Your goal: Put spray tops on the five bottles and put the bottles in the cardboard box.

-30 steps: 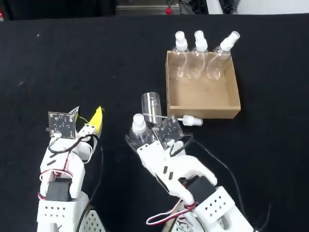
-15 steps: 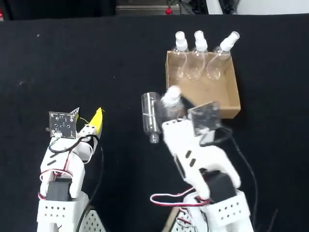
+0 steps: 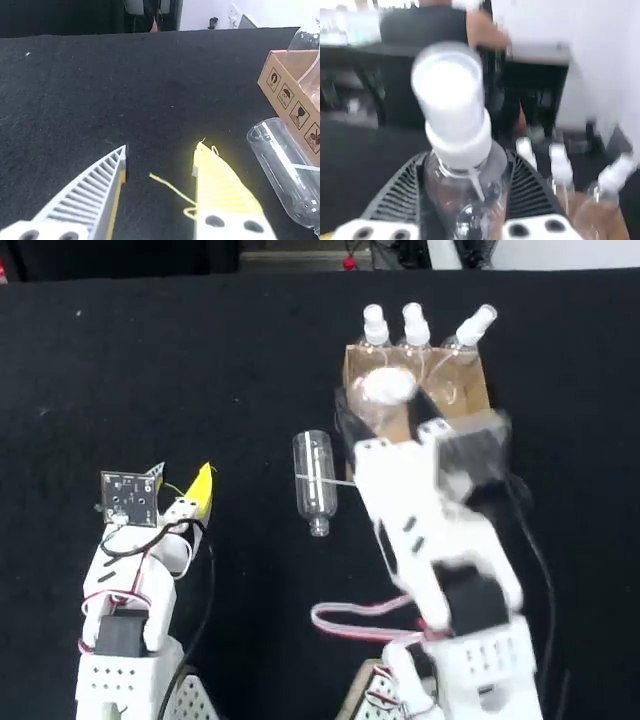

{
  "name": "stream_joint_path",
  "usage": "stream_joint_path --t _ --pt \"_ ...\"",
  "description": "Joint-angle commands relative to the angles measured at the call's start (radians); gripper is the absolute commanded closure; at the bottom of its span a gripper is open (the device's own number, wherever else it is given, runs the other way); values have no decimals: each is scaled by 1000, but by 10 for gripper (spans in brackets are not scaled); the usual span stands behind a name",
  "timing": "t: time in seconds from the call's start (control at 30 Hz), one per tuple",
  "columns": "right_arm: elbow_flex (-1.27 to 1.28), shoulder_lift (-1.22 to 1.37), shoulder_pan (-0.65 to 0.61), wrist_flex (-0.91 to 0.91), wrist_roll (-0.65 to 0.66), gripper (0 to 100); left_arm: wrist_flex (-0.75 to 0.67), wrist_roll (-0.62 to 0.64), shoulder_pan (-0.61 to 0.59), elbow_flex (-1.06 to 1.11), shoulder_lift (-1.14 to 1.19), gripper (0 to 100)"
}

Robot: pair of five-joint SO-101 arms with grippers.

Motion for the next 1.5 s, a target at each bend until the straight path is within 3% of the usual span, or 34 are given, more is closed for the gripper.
stream_joint_path --t 0.0,0.13,0.57,0.97,1.27,1.47 --pt "-41 104 11 -121 5 987 6 -6 -4 22 5 791" --pt "-39 157 15 -239 5 987 6 -6 -4 22 5 791" --pt "68 166 43 -299 5 987 6 -6 -4 22 5 791" --pt "392 170 187 -858 5 987 6 -6 -4 22 5 791" --pt "394 179 186 -876 5 987 6 -6 -4 22 6 791" --pt "294 398 186 -884 5 987 8 -6 -4 22 6 791"
